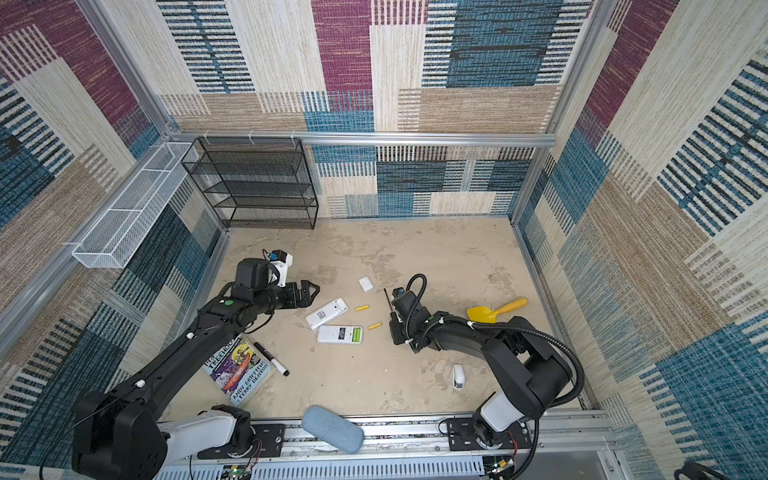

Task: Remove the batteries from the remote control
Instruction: 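Move the right gripper over the black-and-yellow screwdriver and grasp its handle, then lift the screwdriver with the right gripper while the left gripper rises and tilts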

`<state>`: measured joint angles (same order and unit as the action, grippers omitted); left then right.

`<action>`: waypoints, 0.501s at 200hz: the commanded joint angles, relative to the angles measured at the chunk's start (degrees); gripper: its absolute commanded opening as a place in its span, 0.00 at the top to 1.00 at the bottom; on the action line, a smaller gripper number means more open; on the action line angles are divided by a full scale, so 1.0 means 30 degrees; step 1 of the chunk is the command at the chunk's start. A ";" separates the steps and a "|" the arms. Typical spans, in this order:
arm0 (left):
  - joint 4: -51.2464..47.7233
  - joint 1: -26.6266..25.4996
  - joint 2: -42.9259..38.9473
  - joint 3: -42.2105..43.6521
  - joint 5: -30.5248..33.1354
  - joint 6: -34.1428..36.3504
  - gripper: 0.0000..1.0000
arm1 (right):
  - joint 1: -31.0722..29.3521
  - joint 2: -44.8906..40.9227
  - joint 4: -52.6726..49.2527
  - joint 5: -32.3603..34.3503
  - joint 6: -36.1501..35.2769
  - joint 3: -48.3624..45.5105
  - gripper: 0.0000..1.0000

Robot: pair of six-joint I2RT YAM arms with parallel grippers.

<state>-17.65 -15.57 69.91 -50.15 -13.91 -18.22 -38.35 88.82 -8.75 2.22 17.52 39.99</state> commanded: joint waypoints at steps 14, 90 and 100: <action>-0.0206 0.0008 0.0220 -0.0393 -0.0220 -0.0344 0.01 | -0.0136 0.0337 0.0283 0.0747 0.0435 -0.0041 0.71; -0.1047 0.0005 0.0574 -0.0887 -0.0651 -0.0693 0.01 | -0.0284 0.0086 -0.0052 0.1110 0.0005 0.0304 0.98; -0.1196 0.0006 0.0559 -0.0951 -0.0716 -0.0746 0.01 | -0.0284 -0.0285 -0.0168 0.1227 -0.0098 0.0446 1.00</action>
<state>-19.18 -15.57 71.55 -52.27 -15.16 -19.42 -39.13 89.73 -7.44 4.97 17.85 40.47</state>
